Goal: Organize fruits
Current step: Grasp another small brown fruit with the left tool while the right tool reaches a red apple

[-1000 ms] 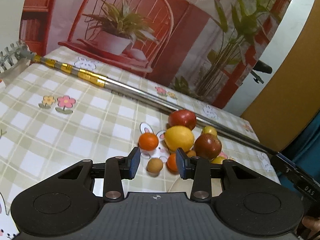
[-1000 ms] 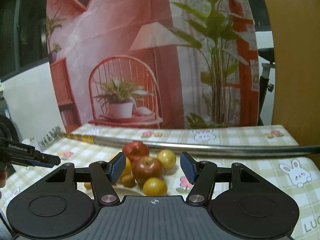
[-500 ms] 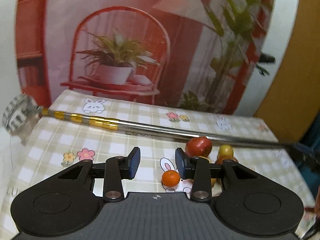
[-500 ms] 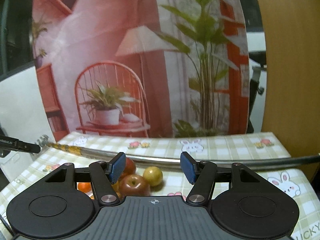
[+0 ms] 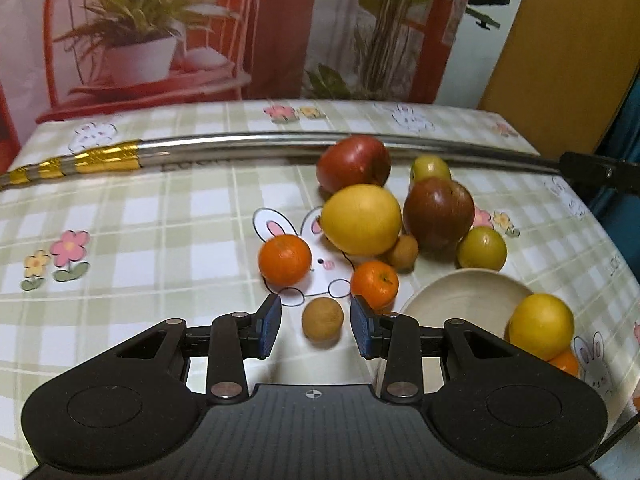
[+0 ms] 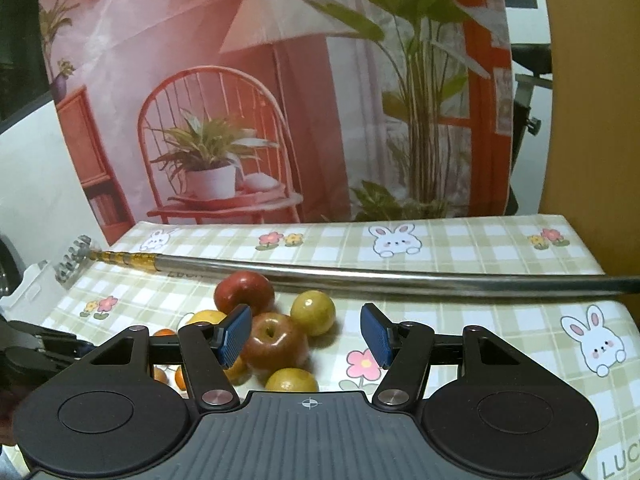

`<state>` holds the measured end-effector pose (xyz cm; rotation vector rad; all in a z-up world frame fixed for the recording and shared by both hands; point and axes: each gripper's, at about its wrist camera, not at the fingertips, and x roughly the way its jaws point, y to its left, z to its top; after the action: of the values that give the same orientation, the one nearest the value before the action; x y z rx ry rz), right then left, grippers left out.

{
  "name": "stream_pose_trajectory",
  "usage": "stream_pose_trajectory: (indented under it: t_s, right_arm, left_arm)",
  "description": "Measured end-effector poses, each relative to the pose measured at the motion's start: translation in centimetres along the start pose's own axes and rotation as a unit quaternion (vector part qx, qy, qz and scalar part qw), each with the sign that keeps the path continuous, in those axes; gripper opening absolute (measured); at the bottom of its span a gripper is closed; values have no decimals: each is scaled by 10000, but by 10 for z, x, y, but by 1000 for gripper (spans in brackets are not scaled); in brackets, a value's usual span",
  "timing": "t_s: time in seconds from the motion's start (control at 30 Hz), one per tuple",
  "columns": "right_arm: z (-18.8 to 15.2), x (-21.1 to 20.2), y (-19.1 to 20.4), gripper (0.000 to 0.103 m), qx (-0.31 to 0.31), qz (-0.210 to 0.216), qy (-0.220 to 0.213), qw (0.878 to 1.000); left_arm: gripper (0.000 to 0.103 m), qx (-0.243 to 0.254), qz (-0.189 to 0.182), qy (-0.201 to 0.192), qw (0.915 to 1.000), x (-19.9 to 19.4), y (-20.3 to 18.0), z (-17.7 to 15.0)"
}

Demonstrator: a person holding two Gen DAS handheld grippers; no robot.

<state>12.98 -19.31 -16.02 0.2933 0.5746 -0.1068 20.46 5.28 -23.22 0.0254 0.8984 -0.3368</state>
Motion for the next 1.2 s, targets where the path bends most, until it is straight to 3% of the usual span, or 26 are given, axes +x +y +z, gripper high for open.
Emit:
stream_pose_trajectory:
  t_s: [0.17,0.37,0.53,0.77,0.97,1.2]
  right_arm:
    - [-2,5,-4,57,61,17,79,9999]
    - [-5,13,-6,57,93,68,223,9997]
    - [-7,24,-3,57,-62,214,464,9987]
    - [-4,45,5,57,-394,376,601,9967]
    - [1,80,9,62,-281,604,929,9934]
    - [0,115,18,64,-206,469,1291,9903]
  left_arm:
    - [39,210,90,96,9997,13,-5,1]
    - [28,199,149,189,9995,24,-5,2]
    - [28,332,231,136,9991,23,-8,0]
    - [27,231,173,-232,9993,1,-8,-2]
    - [28,319,140,-483,9982,-17,-17,-3]
    - [27,436,85,-630,9970,-25,-27,-10]
